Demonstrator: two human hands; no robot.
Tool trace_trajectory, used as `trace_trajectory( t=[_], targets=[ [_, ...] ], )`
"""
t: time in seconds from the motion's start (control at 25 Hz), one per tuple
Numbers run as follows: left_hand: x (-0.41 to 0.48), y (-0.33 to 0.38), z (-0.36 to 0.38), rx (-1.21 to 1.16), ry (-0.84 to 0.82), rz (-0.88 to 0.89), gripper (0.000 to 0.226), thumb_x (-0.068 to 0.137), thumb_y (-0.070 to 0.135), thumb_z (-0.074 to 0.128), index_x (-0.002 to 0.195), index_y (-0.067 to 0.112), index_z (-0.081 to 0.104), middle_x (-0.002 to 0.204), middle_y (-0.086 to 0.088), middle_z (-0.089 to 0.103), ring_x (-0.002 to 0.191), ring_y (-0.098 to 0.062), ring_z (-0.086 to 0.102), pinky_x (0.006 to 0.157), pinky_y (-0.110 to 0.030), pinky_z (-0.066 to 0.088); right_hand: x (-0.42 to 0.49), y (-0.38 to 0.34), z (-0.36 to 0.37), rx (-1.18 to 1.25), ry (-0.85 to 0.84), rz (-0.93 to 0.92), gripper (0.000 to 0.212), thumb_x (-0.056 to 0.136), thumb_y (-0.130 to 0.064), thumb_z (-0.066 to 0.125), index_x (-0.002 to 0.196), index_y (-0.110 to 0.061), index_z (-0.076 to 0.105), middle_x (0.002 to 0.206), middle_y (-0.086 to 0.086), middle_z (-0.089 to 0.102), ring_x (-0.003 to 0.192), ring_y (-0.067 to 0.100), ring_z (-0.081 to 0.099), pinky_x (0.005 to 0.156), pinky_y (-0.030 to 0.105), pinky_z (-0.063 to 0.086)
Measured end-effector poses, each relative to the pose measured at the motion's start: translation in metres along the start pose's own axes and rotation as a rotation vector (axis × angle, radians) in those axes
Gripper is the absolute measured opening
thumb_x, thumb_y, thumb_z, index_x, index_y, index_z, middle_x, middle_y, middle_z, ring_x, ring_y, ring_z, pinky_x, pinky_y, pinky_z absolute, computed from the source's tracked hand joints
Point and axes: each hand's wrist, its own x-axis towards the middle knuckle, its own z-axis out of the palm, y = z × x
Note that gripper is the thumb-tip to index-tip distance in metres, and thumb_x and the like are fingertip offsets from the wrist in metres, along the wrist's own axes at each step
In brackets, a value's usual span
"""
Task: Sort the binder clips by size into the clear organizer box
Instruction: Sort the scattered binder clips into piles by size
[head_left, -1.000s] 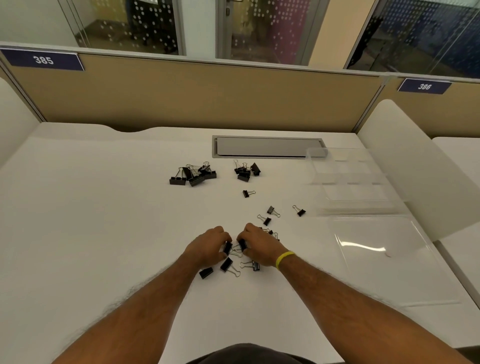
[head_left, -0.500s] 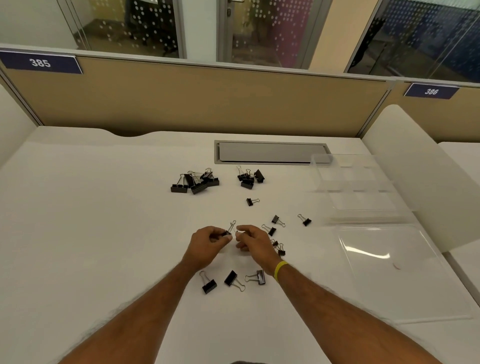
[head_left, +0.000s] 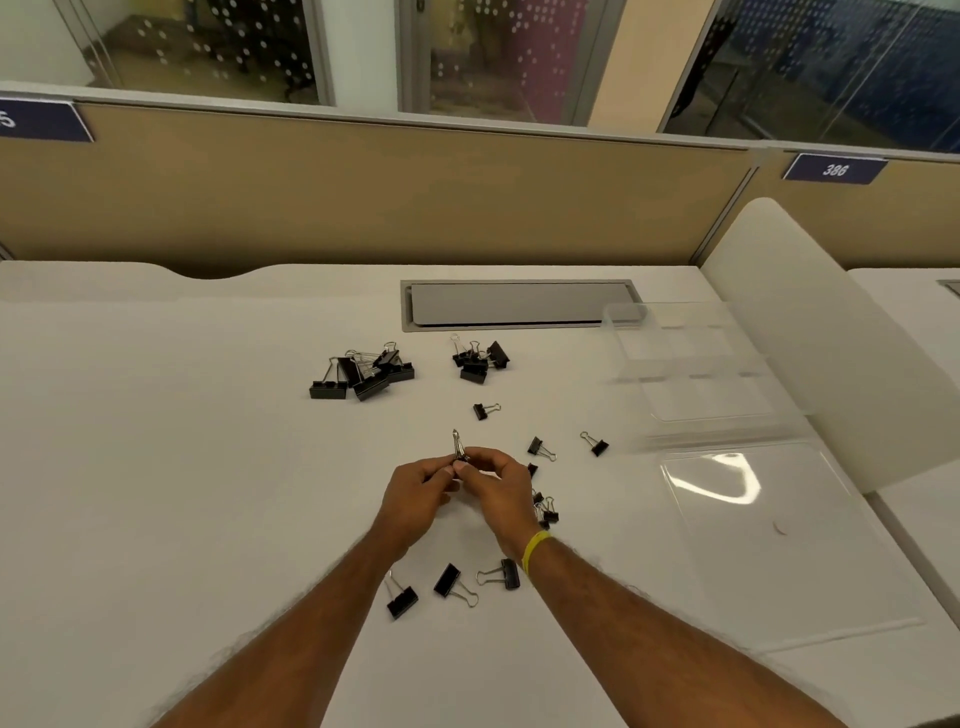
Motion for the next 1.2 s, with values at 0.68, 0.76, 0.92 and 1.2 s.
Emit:
trace_trajectory(
  t=[0.68,0.76,0.92,1.2],
  targets=[
    [0.072,0.012,0.037,0.556,-0.011,0.122,0.035,0.090,0.008,0.048,0.121,0.018,0.061,0.106,0.004,0.059,0.092,-0.007,0.056,0.076,-0.015,0.041,0.139,-0.037,-0.083,-0.798,0.245,-0.196,0.027,0.078,-0.026,0.075,0.103,-0.022,0.068,0.106,-0.003,0.067,0.100,0.018,0.061,0.087,0.036,0.053],
    [0.075,0.007,0.036,0.585,-0.025,0.130,0.035,0.090,0.008,0.047,0.120,0.019,0.061,0.104,0.006,0.058,0.095,-0.008,0.056,0.077,-0.015,0.041,0.147,-0.035,-0.085,-0.814,0.235,-0.192,0.029,0.077,-0.026,0.075,0.105,-0.023,0.068,0.108,-0.002,0.067,0.104,0.019,0.060,0.089,0.037,0.052],
    [0.079,0.002,0.036,0.601,-0.025,0.144,0.035,0.090,0.008,0.048,0.121,0.019,0.060,0.103,0.007,0.058,0.092,-0.004,0.055,0.075,-0.011,0.039,0.148,-0.035,-0.091,-0.794,0.211,-0.197,0.051,0.074,-0.028,0.079,0.121,-0.024,0.059,0.117,-0.002,0.063,0.106,0.019,0.058,0.093,0.038,0.050],
    [0.068,0.002,0.033,0.611,-0.035,0.139,0.035,0.089,0.009,0.053,0.123,0.017,0.057,0.103,0.004,0.057,0.088,-0.005,0.054,0.079,-0.019,0.041,0.128,-0.036,-0.118,-0.794,0.099,-0.249,0.047,0.079,-0.008,0.071,0.122,-0.017,0.057,0.113,0.001,0.060,0.098,0.017,0.056,0.092,0.039,0.051]
  ],
)
